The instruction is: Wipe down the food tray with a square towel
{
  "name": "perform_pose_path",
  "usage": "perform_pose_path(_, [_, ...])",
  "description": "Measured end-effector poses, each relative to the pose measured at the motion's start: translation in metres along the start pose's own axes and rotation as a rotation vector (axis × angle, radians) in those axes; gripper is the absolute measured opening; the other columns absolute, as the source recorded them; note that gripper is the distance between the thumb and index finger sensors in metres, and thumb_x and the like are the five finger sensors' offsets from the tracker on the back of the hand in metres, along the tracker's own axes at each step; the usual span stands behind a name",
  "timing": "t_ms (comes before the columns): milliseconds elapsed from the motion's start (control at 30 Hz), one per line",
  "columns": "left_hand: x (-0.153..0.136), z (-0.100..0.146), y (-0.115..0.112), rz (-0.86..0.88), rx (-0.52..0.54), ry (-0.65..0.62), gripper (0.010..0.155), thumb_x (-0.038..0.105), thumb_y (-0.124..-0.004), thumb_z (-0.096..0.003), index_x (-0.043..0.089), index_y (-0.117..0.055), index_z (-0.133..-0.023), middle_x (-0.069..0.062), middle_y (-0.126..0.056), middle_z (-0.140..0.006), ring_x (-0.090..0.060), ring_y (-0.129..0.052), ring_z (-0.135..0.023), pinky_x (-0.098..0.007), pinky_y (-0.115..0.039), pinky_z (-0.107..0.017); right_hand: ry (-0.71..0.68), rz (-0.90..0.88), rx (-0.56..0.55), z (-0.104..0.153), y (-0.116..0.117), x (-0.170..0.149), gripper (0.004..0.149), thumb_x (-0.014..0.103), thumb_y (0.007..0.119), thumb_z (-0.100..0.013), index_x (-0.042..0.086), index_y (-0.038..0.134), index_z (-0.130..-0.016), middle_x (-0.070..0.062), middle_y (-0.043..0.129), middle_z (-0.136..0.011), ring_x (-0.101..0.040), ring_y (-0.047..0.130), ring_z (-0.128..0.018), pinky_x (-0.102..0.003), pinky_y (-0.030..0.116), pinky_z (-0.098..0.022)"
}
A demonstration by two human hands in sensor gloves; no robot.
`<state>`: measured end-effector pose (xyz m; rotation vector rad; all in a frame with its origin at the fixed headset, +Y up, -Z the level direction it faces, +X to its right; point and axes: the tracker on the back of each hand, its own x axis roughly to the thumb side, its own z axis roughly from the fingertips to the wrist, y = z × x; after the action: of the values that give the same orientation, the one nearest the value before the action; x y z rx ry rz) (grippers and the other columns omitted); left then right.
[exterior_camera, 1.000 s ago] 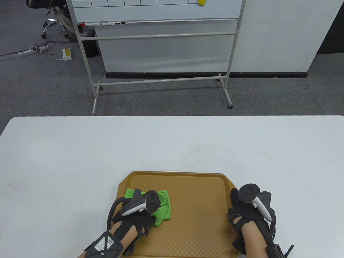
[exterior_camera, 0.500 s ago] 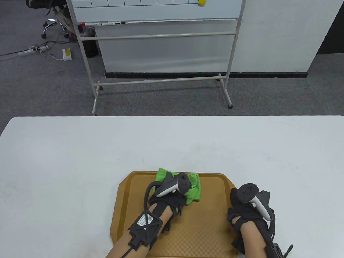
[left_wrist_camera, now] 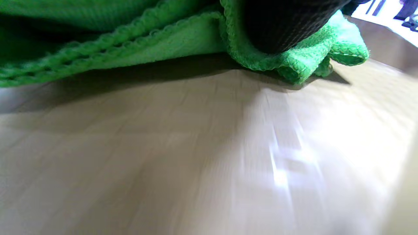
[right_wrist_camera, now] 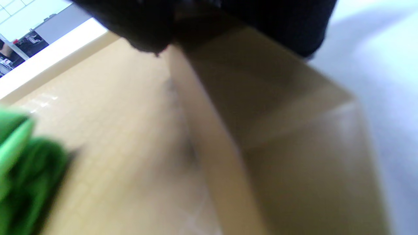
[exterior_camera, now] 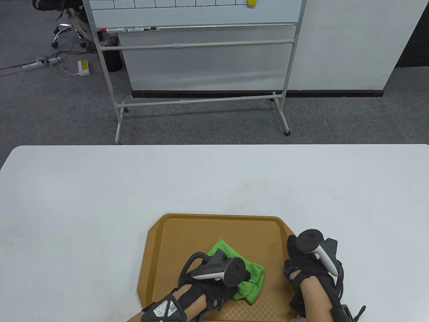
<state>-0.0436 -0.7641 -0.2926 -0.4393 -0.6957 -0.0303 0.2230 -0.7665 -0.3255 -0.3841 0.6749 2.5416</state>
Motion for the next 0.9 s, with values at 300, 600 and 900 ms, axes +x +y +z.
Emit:
perform_pose_path(300, [-0.052, 0.052, -0.017, -0.019, -0.007, 0.134, 0.06, 0.05, -0.07, -0.0517, 0.05, -0.042, -0.105, 0.004, -0.035, -0.119, -0.034, -0.046, -0.105, -0.056, -0.047, -0.073, -0.001, -0.004, -0.002, 0.0, 0.0, -0.001, 0.073, 0.035, 0.071, -0.05, 0.035, 0.022, -0.104, -0.004, 0.031, -0.119, -0.027, 0.079, -0.073, -0.05, 0.069, -0.058])
perform_pose_path(600, [-0.094, 0.016, 0.004, 0.048, -0.075, 0.396, 0.066, 0.054, -0.067, -0.052, 0.048, -0.029, -0.106, 0.001, -0.022, -0.12, -0.038, -0.039, -0.108, -0.059, -0.041, -0.075, 0.0, 0.0, -0.002, 0.0, 0.0, -0.001, 0.073, 0.035, 0.071, -0.05, 0.035, 0.022, -0.104, -0.004, 0.03, -0.119, -0.027, 0.079, -0.073, -0.05, 0.069, -0.058])
perform_pose_path(900, [-0.08, -0.043, 0.018, 0.192, -0.073, 0.393, 0.064, 0.054, -0.064, -0.0521, 0.05, -0.027, -0.104, 0.003, -0.012, -0.119, -0.045, -0.018, -0.108, -0.063, -0.028, -0.075, -0.001, -0.003, 0.0, 0.0, 0.0, -0.001, 0.073, 0.036, 0.071, -0.05, 0.035, 0.022, -0.104, -0.004, 0.03, -0.119, -0.027, 0.079, -0.073, -0.05, 0.068, -0.058])
